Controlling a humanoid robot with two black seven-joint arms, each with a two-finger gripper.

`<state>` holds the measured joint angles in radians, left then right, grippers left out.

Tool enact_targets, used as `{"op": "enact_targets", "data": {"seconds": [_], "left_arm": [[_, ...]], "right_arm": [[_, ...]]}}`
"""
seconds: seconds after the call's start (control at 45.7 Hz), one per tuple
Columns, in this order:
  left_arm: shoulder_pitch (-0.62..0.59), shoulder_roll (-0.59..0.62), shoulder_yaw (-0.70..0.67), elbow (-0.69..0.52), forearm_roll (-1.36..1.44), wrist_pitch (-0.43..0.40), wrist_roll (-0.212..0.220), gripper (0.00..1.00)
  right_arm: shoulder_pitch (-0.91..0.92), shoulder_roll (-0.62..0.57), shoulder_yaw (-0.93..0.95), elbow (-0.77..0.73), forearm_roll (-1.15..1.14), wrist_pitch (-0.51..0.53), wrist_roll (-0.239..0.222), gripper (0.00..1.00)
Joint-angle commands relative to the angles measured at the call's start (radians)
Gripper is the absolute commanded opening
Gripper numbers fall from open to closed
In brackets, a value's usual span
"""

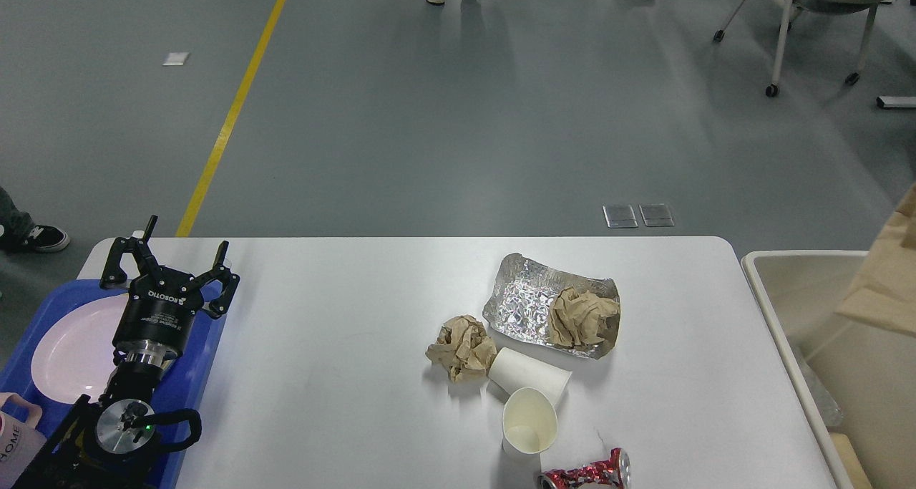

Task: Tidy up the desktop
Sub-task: 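Lift the paper bag and drop it into the white bin, then raise the right gripper out of the bin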

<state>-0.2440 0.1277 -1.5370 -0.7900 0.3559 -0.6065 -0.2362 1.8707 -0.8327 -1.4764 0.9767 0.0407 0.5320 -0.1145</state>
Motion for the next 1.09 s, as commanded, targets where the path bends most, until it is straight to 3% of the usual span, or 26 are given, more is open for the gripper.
{"op": "enact_targets", "data": {"seconds": [0.0, 0.131, 0.35, 0.46, 0.635, 1.073], "left_arm": [[0.000, 0.000, 0.000, 0.000, 0.000, 0.001, -0.002, 0.97], [0.000, 0.000, 0.000, 0.000, 0.000, 0.001, -0.002, 0.97], [0.000, 0.000, 0.000, 0.000, 0.000, 0.001, -0.002, 0.97], [0.000, 0.000, 0.000, 0.000, 0.000, -0.001, -0.002, 0.97], [0.000, 0.000, 0.000, 0.000, 0.000, 0.001, -0.002, 0.97], [0.000, 0.001, 0.000, 0.000, 0.000, 0.001, -0.002, 0.97]], "right_arm": [[-0.306, -0.008, 0.166, -0.234, 0.002, -0.006, -0.001, 0.00], [-0.572, -0.002, 0.342, -0.364, 0.002, -0.096, 0.001, 0.00], [-0.991, 0.073, 0.617, -0.473, 0.013, -0.519, -0.001, 0.00], [-1.159, 0.202, 0.666, -0.610, 0.013, -0.642, 0.001, 0.00], [-1.352, 0.388, 0.703, -0.845, 0.031, -0.685, -0.004, 0.00], [-1.375, 0.446, 0.735, -0.851, 0.039, -0.693, -0.004, 0.00]]}}
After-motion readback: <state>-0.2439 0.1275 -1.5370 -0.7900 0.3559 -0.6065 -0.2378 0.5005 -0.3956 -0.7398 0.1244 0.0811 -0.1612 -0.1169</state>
